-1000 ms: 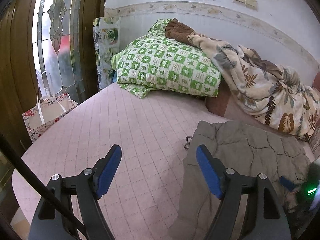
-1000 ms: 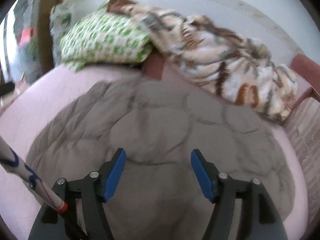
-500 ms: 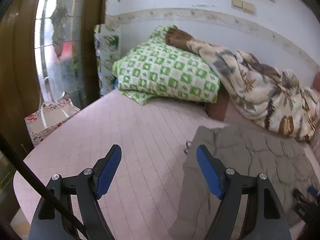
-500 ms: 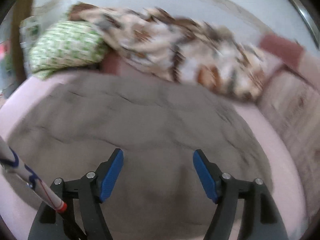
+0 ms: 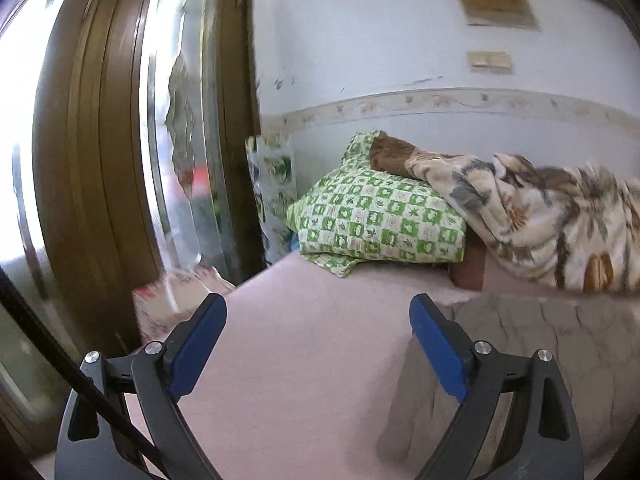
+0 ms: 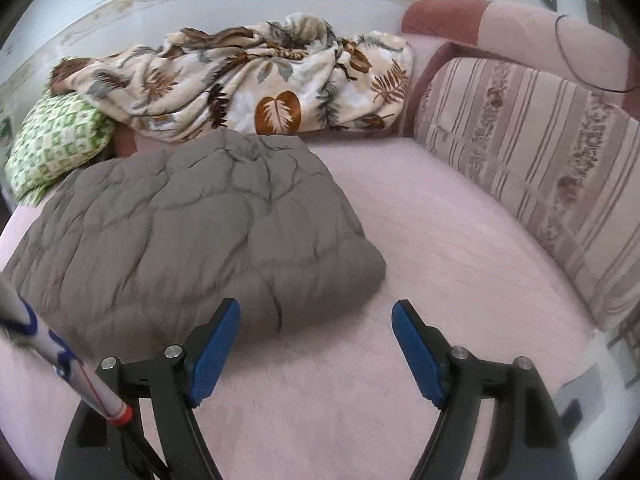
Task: Fold large clothes
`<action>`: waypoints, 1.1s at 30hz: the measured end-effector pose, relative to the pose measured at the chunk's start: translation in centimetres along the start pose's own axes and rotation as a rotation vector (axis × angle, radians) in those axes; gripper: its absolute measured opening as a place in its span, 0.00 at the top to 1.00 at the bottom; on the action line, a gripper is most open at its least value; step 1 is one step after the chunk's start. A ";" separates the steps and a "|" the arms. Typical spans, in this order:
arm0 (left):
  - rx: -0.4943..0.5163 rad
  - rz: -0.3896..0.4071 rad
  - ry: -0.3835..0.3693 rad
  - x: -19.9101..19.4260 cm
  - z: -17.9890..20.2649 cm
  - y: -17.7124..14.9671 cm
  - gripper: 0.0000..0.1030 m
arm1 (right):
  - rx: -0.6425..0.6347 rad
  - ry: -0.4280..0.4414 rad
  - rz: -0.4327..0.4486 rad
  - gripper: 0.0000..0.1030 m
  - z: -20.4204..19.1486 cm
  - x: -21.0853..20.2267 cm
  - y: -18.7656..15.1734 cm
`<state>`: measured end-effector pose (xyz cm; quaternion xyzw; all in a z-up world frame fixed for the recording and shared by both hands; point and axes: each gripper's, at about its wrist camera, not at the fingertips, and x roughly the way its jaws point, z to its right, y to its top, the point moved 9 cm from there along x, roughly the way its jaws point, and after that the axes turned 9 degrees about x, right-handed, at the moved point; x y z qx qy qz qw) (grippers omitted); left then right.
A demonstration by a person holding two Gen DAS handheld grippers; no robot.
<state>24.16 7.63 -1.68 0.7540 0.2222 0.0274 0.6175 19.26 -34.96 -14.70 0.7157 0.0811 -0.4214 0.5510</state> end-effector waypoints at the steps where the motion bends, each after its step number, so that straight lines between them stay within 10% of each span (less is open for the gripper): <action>1: 0.007 0.006 -0.013 -1.0 0.0 -0.1 0.10 | -0.017 0.005 0.003 0.20 0.0 -0.8 -0.8; 16: -0.028 -0.139 -0.415 -13.4 3.1 -5.8 0.08 | -0.068 0.145 0.008 0.20 -2.1 -7.2 -6.5; 23: 0.114 -0.198 -0.654 -17.5 8.4 -7.5 0.07 | -0.084 0.139 0.081 0.18 -1.0 -10.3 -6.4; 33: 0.114 -0.296 -0.695 -19.4 11.1 -11.2 0.07 | -0.074 0.077 0.071 0.17 1.5 -11.2 -8.1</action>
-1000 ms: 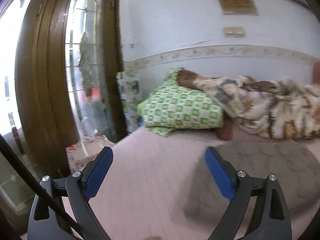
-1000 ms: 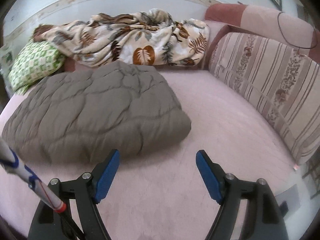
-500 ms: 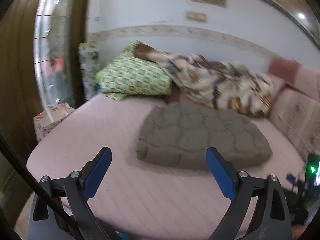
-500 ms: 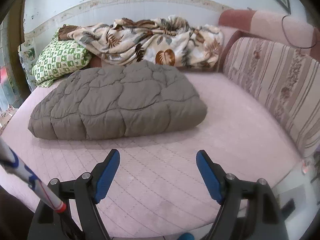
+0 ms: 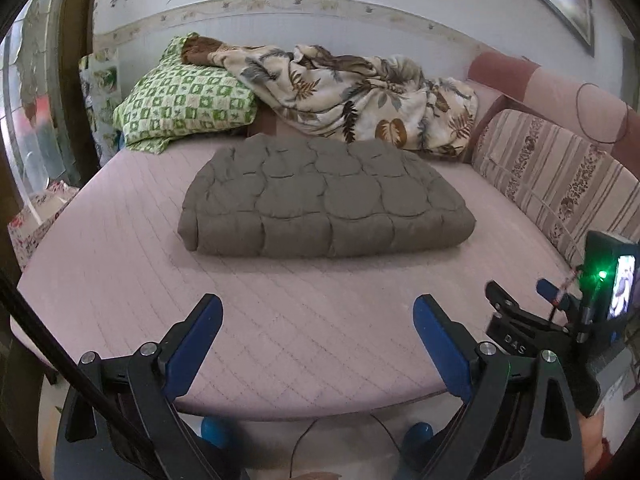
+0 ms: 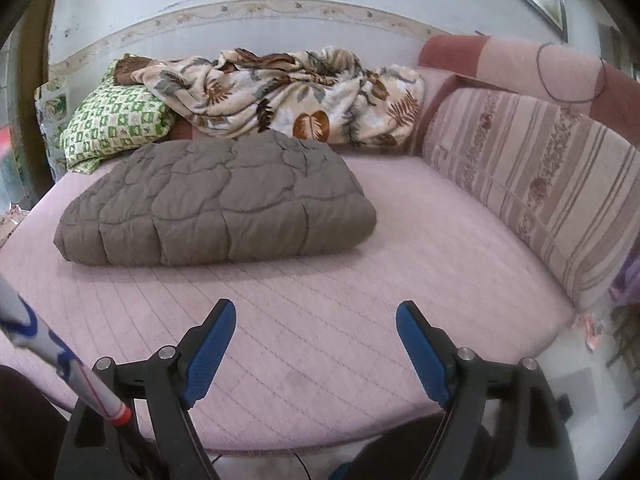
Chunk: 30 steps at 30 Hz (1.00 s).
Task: Fold large clothes
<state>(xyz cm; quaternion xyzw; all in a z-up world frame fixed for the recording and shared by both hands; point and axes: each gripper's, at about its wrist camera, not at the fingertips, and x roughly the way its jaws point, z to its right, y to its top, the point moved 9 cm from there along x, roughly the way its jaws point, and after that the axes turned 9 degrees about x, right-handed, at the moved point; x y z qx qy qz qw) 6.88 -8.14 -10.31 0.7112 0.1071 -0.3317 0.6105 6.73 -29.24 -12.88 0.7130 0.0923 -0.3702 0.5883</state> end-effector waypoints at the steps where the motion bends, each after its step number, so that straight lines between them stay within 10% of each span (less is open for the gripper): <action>1: -0.001 -0.003 0.016 0.0 -0.2 -0.1 0.07 | 0.005 -0.005 -0.006 0.17 0.2 0.0 -0.1; 11: -0.059 -0.096 0.155 1.9 -3.3 -1.7 0.07 | -0.062 -0.008 -0.068 0.15 -1.8 0.5 -2.2; 30: -0.079 -0.218 0.129 5.1 -3.8 -2.7 0.07 | -0.093 -0.042 -0.198 0.15 -3.3 2.7 -3.6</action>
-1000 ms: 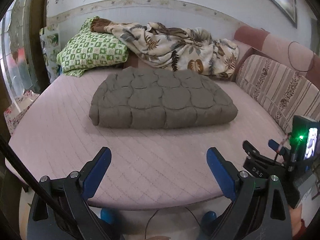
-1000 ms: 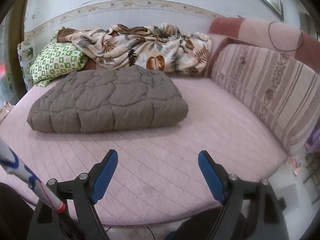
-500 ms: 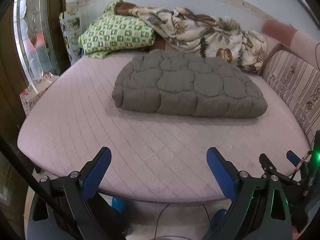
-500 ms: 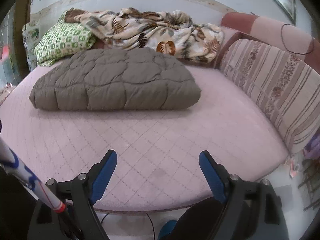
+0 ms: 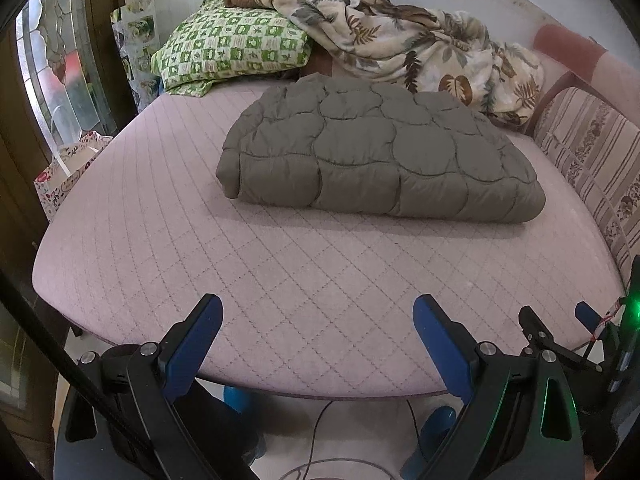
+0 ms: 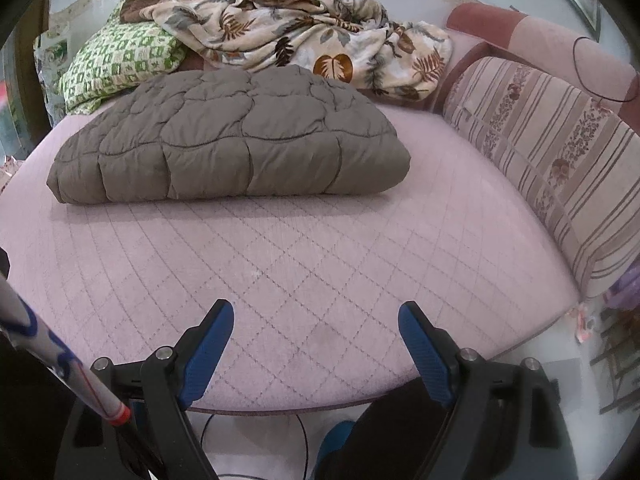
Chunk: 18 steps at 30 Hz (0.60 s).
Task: Fold large clothes
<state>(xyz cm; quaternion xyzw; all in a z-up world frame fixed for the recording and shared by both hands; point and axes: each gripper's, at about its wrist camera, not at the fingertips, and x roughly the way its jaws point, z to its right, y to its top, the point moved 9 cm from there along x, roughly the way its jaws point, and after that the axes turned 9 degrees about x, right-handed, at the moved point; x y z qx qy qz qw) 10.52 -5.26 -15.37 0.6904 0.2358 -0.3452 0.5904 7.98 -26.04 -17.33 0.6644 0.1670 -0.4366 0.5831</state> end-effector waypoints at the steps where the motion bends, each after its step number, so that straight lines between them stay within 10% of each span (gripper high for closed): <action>1: -0.002 -0.004 0.003 0.1 0.0 0.1 0.07 | -0.005 -0.004 -0.003 0.15 -0.1 0.0 0.0; 18: 0.048 -0.100 0.034 3.4 0.9 -0.2 0.07 | -0.027 -0.021 -0.062 0.14 -0.3 2.2 0.2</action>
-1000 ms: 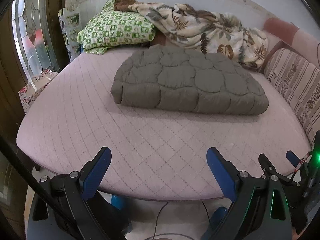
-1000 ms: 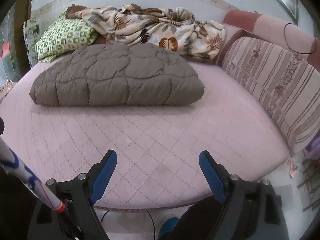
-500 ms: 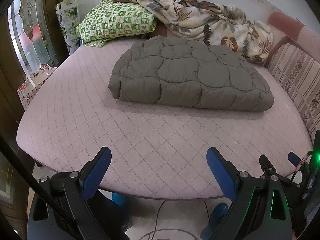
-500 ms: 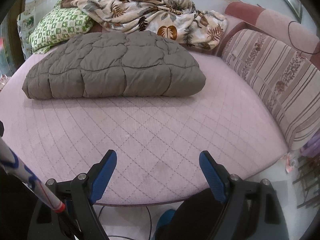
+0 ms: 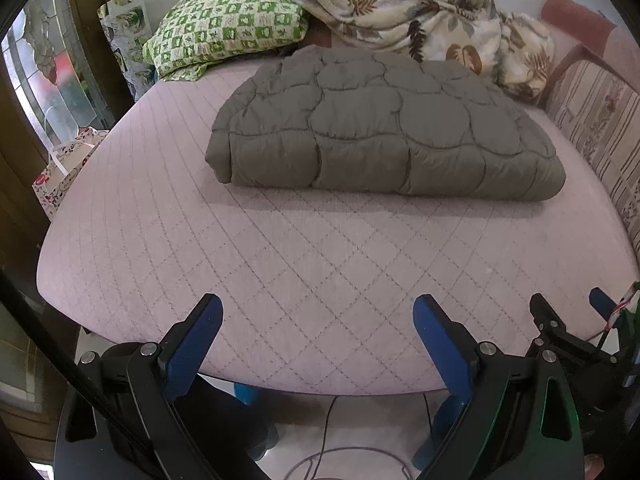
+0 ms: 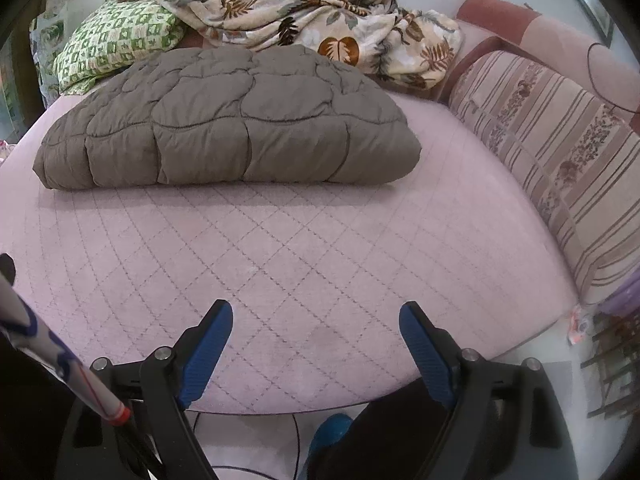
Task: Fold large clothes
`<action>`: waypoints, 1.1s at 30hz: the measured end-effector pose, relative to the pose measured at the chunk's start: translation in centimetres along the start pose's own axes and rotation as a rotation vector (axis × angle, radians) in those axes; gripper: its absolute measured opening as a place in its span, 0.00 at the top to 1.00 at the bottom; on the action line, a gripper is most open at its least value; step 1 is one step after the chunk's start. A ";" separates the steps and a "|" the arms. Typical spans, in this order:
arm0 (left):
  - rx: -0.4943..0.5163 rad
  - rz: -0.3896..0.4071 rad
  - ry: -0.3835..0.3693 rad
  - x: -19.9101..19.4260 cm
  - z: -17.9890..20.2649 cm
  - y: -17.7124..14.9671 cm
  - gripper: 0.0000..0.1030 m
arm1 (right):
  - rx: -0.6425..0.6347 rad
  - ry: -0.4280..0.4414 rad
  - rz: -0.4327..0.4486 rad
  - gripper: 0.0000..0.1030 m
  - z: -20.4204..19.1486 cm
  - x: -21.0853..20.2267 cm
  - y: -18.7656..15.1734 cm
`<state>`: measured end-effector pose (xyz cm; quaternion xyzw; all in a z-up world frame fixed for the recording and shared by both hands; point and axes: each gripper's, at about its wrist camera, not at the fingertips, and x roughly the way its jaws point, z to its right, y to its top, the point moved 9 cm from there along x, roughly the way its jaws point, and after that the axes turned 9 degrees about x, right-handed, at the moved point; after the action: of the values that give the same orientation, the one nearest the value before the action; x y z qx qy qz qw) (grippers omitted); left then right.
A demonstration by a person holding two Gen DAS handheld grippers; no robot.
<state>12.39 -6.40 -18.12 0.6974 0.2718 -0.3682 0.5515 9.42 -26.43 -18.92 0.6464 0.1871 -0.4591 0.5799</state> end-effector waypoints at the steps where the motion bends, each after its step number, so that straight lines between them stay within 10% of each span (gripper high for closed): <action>1: 0.004 -0.007 0.000 0.2 0.1 0.0 0.07 | 0.000 0.003 -0.002 0.14 0.0 0.1 0.0; 33: 0.019 -0.103 -0.026 3.5 1.7 -1.6 0.07 | -0.016 0.028 -0.054 0.14 -1.2 1.9 -0.7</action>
<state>12.79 -7.71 -22.05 0.6827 0.2968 -0.4078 0.5287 10.31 -25.70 -20.97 0.6429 0.2164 -0.4639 0.5698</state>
